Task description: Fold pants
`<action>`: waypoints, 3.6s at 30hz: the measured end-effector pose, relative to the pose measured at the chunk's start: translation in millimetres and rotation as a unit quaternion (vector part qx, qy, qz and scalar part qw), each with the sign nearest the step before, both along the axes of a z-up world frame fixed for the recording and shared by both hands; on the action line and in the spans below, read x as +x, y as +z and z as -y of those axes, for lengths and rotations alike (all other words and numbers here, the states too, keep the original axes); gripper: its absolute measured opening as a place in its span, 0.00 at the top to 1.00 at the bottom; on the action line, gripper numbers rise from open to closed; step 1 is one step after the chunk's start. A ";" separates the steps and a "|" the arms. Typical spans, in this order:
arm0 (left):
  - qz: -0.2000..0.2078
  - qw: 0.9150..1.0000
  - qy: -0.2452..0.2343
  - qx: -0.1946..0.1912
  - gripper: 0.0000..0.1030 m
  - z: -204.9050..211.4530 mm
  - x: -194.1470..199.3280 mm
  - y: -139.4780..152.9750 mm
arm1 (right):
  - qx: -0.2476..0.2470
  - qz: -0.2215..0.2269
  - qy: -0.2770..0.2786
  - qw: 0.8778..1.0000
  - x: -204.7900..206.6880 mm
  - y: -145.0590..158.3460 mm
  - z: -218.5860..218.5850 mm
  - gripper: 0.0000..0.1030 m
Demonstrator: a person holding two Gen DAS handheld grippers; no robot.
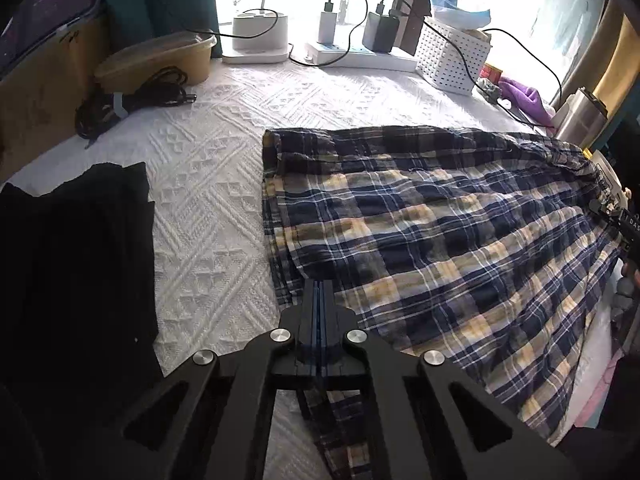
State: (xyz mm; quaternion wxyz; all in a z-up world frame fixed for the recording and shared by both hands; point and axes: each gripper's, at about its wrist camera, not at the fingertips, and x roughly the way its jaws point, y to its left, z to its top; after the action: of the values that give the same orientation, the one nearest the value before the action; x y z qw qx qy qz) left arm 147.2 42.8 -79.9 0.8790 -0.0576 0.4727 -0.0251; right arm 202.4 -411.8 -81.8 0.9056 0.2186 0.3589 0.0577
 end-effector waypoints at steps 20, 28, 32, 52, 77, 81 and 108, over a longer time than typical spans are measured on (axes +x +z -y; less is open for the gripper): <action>0.036 0.999 0.038 -0.015 0.51 -31.4 15.1 31.1 | 0.000 -0.003 0.007 1.000 -1.6 0.0 -3.4 0.47; 0.038 0.999 0.003 0.014 0.52 -25.0 72.9 16.9 | 0.002 -0.002 0.007 1.000 -2.4 0.0 -2.5 0.47; 0.034 0.999 -0.014 0.034 0.82 -16.5 90.2 11.0 | 0.002 -0.001 0.006 1.000 -2.0 0.1 -2.1 0.47; 0.044 0.999 0.005 0.030 0.60 -39.3 91.3 16.8 | 0.009 0.017 -0.016 1.000 -3.6 3.1 5.4 0.80; 0.114 0.992 0.042 -0.031 0.47 -62.2 -11.8 46.5 | -0.046 0.116 0.061 0.990 -33.1 90.9 -74.4 0.84; 0.119 0.992 0.045 -0.029 0.47 -72.3 -23.1 47.1 | -0.058 0.123 0.077 0.988 -35.5 98.6 -95.7 0.84; 0.125 0.986 0.083 -0.078 0.47 -134.3 -84.8 22.1 | -0.142 0.096 0.196 0.966 -29.1 85.5 -261.3 0.84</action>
State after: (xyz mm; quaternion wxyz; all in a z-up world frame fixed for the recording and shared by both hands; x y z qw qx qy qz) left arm 62.4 177.0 -57.7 0.9230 -0.1609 0.3494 0.0039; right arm 173.3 -150.5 3.7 0.9285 0.0070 0.3108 0.2031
